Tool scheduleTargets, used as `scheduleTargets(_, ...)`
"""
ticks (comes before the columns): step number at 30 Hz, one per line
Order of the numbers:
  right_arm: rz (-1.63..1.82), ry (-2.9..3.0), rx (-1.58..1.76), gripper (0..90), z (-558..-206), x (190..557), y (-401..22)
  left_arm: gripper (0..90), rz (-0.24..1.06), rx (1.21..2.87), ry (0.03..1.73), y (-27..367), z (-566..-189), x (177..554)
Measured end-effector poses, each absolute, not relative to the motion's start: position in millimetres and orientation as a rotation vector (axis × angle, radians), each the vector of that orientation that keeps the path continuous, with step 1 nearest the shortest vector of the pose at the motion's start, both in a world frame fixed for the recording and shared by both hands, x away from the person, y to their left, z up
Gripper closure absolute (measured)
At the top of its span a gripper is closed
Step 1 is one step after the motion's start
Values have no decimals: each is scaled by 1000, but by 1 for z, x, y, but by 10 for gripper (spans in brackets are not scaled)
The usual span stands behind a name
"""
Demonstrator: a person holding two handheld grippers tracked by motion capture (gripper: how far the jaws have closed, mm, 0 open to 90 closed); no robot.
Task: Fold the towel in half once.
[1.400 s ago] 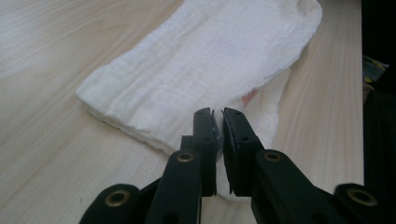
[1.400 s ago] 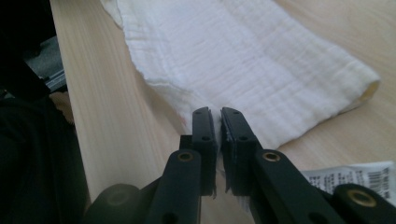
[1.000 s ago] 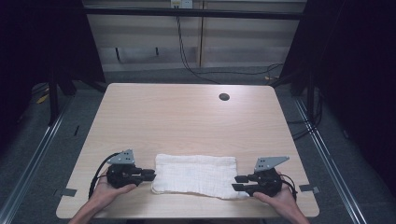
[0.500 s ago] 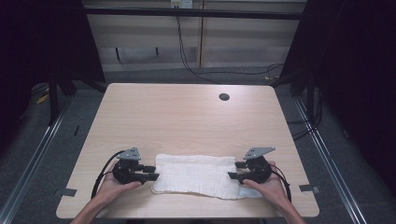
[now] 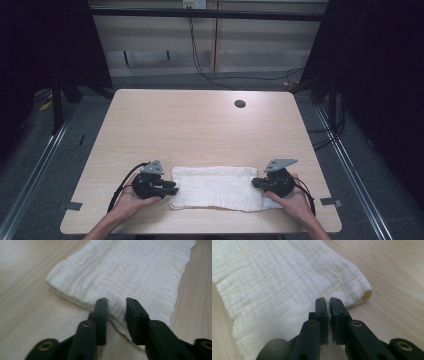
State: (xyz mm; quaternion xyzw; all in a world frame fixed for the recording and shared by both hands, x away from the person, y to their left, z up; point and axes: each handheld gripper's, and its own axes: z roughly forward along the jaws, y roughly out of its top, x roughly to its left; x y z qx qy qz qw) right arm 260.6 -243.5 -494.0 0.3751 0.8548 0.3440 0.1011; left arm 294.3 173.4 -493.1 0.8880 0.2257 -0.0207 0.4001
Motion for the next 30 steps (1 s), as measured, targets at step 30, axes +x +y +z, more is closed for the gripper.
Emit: scheduleTargets(30,1305,2630,916,601,-461,248,-164,630,7,2111,649,162,-463,354)
